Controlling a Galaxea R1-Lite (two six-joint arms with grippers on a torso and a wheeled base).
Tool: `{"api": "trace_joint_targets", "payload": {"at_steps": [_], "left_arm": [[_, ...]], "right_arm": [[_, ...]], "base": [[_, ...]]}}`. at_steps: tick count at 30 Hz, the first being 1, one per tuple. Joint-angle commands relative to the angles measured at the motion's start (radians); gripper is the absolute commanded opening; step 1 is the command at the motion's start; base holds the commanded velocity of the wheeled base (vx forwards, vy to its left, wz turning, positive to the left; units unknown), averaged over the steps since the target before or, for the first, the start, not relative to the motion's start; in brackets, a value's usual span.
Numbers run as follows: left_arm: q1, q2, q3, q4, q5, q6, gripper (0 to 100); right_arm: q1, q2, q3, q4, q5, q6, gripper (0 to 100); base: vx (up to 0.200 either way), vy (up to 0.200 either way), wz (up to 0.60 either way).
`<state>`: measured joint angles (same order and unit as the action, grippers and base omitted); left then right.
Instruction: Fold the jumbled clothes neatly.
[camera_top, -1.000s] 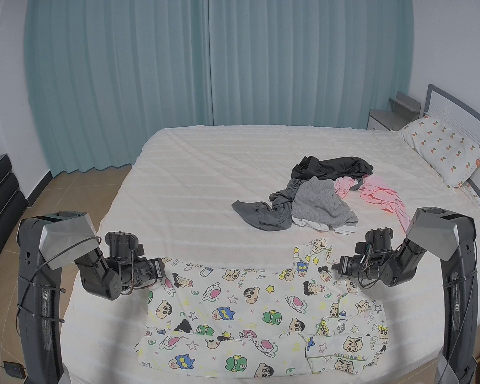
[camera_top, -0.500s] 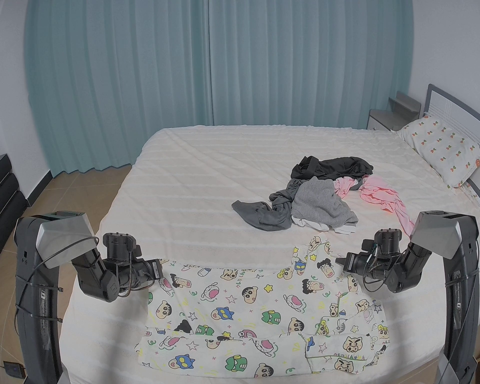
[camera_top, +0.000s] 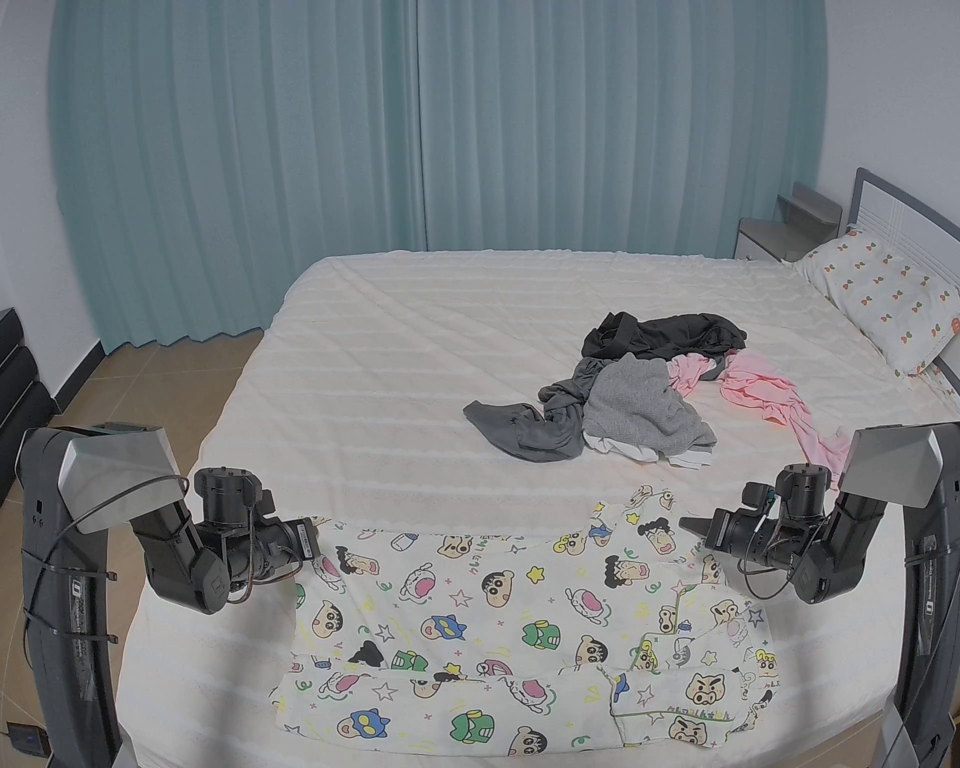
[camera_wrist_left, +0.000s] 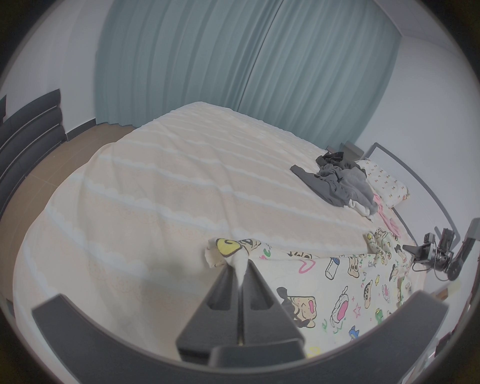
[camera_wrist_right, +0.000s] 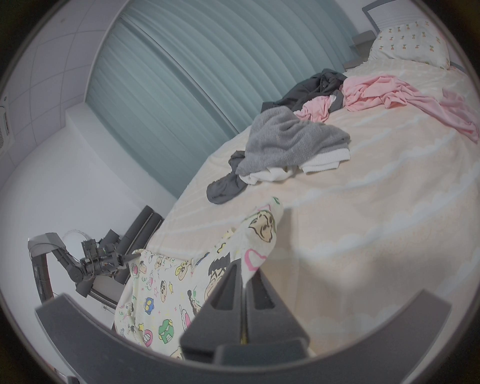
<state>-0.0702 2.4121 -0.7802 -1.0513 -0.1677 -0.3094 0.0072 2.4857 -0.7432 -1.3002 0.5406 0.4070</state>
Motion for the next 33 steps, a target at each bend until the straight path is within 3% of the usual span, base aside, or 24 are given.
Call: {"api": "trace_joint_targets", "payload": {"at_steps": [1,11,17,27,28,33], "left_arm": [[0.000,-0.036,0.013,-0.006,0.000,-0.025,0],[0.000,-0.050,0.116,-0.167,0.000,-0.031,0],[0.007,-0.064,0.162,-0.193,-0.003,-0.033,0],[0.006,-0.056,0.159,-0.202,-0.004,-0.033,0],[0.006,-0.051,0.159,-0.202,-0.004,-0.033,0],[0.007,-0.034,0.151,-0.202,-0.003,-0.033,0]], "right_arm": [[-0.016,-0.015,0.034,-0.033,0.005,0.024,0],[-0.021,-0.024,0.062,-0.050,0.005,0.029,0],[-0.020,-0.061,0.107,-0.048,0.055,0.029,0],[-0.006,0.027,0.018,-0.008,0.050,0.030,0],[-0.003,0.035,-0.001,0.001,0.048,0.030,100],[-0.001,0.079,-0.044,0.015,0.048,0.030,100]], "base": [[0.000,0.000,0.00],[0.000,0.000,0.00],[0.000,0.000,0.00],[0.000,0.000,0.00],[0.000,0.000,0.00],[0.000,0.000,0.00]]}}
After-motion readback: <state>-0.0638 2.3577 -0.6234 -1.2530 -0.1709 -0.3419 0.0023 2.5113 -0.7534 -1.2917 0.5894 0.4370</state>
